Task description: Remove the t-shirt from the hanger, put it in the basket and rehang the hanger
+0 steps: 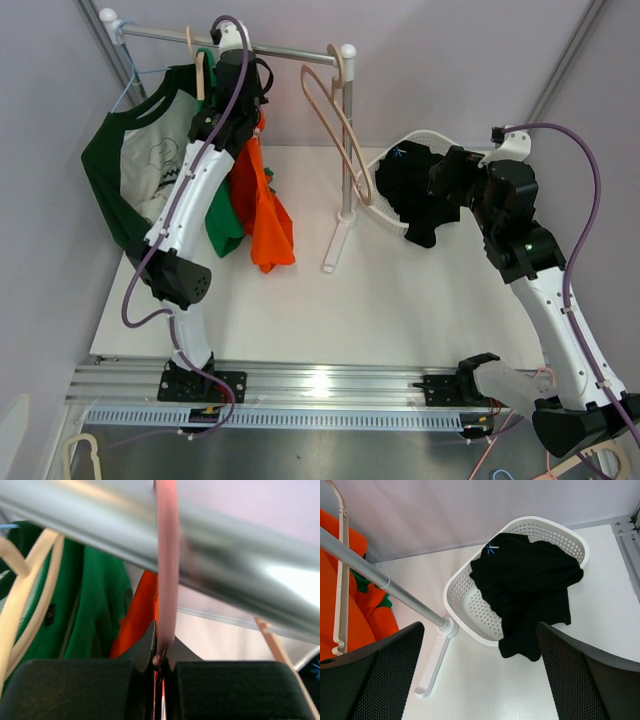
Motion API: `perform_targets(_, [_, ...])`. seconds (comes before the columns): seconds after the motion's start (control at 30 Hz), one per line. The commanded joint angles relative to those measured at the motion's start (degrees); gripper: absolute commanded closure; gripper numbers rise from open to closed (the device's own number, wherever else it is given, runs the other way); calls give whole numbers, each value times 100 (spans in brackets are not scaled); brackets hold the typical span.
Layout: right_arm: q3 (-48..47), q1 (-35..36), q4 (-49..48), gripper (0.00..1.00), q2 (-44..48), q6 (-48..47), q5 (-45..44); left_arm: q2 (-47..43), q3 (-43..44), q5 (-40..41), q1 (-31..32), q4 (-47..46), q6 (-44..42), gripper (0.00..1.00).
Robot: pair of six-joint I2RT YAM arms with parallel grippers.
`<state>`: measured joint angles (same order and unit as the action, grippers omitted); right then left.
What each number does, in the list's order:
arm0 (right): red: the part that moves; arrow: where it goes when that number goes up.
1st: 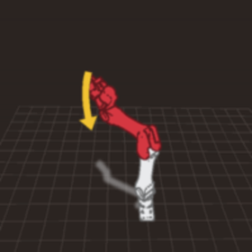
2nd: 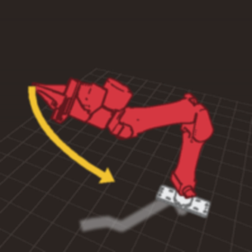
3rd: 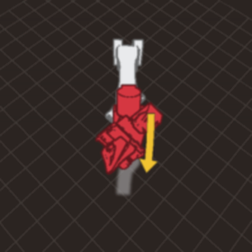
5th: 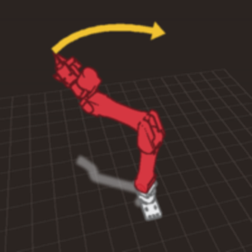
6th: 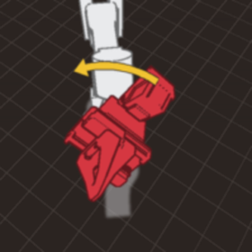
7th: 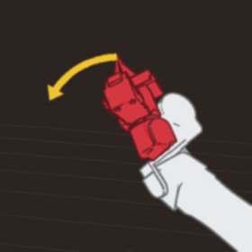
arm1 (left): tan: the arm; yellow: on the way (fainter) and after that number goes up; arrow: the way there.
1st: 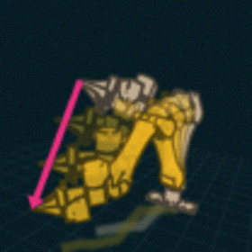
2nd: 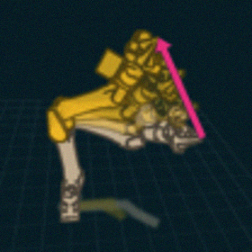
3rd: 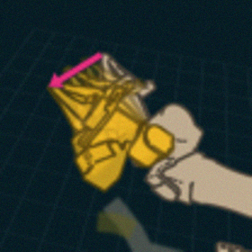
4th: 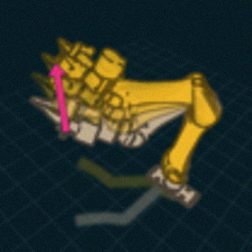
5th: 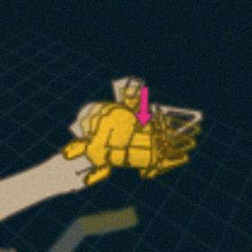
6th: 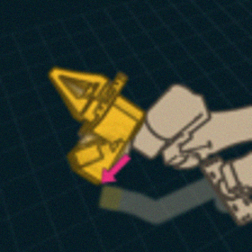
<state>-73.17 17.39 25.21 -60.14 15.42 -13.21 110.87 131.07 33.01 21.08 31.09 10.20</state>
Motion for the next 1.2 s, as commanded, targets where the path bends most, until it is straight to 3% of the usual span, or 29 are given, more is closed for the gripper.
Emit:
perform_targets(0.0, [-31,-25,10,1,143,-4,38,-653,209,-664,-34,-208,141,99])
perform_targets(0.2, [-49,-16,98,0,143,-13,152,-1164,-99,-964,-16,-772,-79,99])
perform_targets(0.6, [-58,63,133,1,371,-4,529,-1814,-292,-1192,36,388,588,99])
perform_targets(0.73, [56,369,11,0,555,-362,1179,-2103,-957,-1377,63,390,641,99])
perform_targets(0.97, [873,2064,-903,1,873,-953,1927,-3281,-2575,-1035,308,29,1133,99])
perform_targets(1.0, [987,2702,-1026,1,829,-1040,1936,-3378,-2647,-947,361,55,1168,99])
perform_targets(1.17, [1269,4912,-1649,1,206,-1516,163,-3625,-2683,-385,800,476,1397,99])
